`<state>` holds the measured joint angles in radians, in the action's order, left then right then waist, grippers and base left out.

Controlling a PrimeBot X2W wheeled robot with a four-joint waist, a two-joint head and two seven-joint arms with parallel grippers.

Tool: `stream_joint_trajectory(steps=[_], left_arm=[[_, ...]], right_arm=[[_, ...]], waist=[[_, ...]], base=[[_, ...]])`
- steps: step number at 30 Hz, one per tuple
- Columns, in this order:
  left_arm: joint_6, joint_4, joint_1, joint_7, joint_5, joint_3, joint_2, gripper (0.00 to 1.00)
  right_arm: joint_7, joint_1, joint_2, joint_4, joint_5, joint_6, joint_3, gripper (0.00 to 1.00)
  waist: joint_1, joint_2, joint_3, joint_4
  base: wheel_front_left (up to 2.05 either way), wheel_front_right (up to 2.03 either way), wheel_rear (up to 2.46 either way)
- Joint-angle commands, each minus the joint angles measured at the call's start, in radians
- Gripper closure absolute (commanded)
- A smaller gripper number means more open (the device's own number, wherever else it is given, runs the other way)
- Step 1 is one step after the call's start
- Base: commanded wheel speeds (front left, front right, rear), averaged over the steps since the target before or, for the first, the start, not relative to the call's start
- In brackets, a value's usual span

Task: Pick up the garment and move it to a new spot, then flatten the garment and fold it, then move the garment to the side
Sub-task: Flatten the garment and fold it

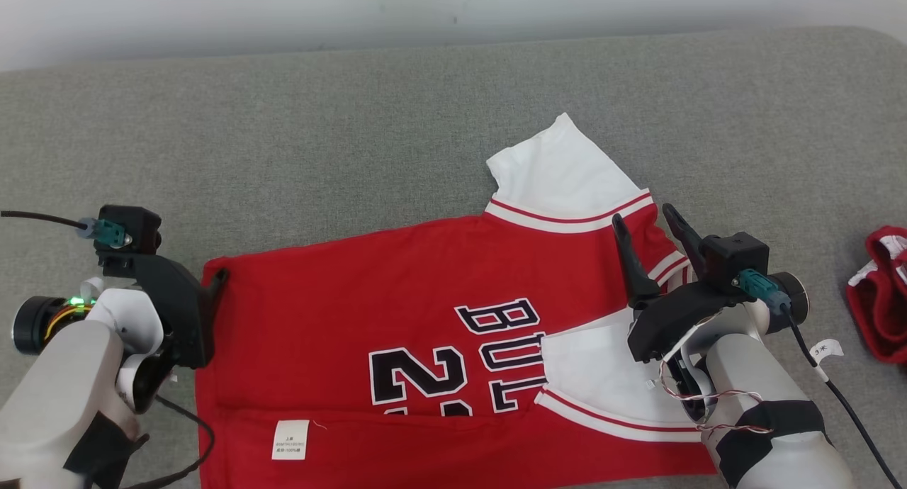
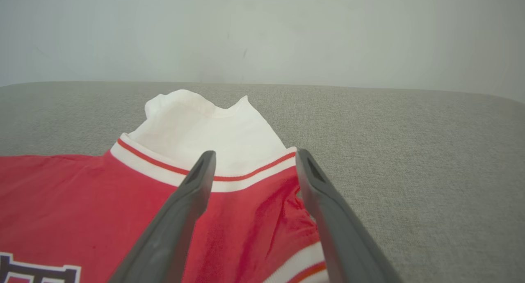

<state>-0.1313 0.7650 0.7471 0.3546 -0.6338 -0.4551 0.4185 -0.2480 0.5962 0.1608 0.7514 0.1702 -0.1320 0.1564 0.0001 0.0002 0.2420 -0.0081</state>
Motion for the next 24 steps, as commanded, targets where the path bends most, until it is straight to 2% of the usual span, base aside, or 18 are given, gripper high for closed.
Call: stream_joint_trajectory(steps=[1,8,18,24], left_arm=[[0.002,0.004,0.001,0.006,-0.019,-0.008,0.004,0.00],[0.002,0.031,0.009,-0.017,-0.044,-0.029,0.020,0.00],[0.002,0.055,0.038,-0.088,-0.071,-0.063,0.016,0.00],[0.002,0.081,0.038,-0.096,-0.094,-0.096,0.016,0.00]], right_arm=[[-0.007,0.013,0.002,0.000,0.005,0.003,0.003,0.00],[-0.009,0.025,0.006,0.007,0.017,0.003,0.016,0.00],[-0.010,0.039,0.010,0.013,0.034,0.003,0.031,0.00],[-0.012,0.033,0.008,0.023,0.045,0.003,0.038,0.00]], waist=[[-0.0001,-0.0002,0.005,-0.004],[-0.0001,-0.0002,0.021,-0.010],[-0.0001,-0.0002,0.037,-0.012],[-0.0001,-0.0002,0.037,-0.013]], base=[[0.00,0.00,0.00],[0.00,0.00,0.00],[0.00,0.00,0.00],[0.00,0.00,0.00]])
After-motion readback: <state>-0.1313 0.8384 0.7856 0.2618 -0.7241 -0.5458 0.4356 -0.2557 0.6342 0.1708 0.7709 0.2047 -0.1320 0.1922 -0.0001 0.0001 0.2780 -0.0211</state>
